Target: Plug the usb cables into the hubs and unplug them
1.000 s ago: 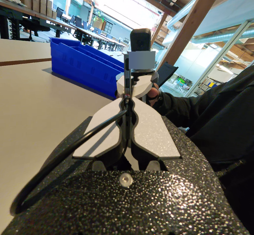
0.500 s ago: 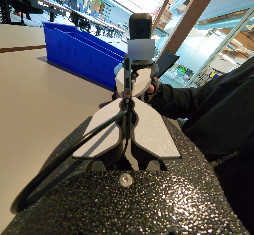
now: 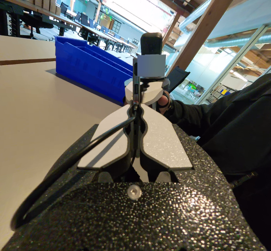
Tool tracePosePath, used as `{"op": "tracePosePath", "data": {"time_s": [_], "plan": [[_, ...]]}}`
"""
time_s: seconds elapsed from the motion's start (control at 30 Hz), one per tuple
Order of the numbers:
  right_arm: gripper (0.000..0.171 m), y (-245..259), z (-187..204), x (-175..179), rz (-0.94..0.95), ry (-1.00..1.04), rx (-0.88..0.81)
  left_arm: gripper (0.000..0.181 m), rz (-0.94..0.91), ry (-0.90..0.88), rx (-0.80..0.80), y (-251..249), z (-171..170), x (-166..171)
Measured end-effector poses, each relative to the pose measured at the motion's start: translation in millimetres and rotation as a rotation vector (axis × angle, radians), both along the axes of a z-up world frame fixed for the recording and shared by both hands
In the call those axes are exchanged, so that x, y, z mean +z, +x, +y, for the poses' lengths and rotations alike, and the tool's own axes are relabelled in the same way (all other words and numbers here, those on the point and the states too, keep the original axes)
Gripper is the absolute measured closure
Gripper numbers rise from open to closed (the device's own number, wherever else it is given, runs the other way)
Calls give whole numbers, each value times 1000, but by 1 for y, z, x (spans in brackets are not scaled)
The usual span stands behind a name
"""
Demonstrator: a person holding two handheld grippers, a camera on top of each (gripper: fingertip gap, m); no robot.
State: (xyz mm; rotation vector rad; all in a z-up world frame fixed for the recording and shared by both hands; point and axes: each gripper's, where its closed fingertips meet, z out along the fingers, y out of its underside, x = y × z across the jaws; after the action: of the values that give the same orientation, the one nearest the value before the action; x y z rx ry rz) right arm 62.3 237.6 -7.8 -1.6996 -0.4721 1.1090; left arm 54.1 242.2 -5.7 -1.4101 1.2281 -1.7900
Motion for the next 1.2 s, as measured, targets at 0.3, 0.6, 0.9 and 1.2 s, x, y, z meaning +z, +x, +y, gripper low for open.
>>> {"op": "tracePosePath", "data": {"time_s": [0.3,0.6,0.9,1.2], "plan": [[161,-4,-3,-1,10,-10,24,174,-13,-45,-31,0,-4,2],[161,-4,0,-6,-2,-14,5,174,1,-43,-14,1,-1,-2],[161,-11,-2,-3,1,-2,7,174,-13,-62,-53,5,-11,-2],[149,-6,-1,0,13,5,-7,174,-50,-75,-25,2,-4,5]]}}
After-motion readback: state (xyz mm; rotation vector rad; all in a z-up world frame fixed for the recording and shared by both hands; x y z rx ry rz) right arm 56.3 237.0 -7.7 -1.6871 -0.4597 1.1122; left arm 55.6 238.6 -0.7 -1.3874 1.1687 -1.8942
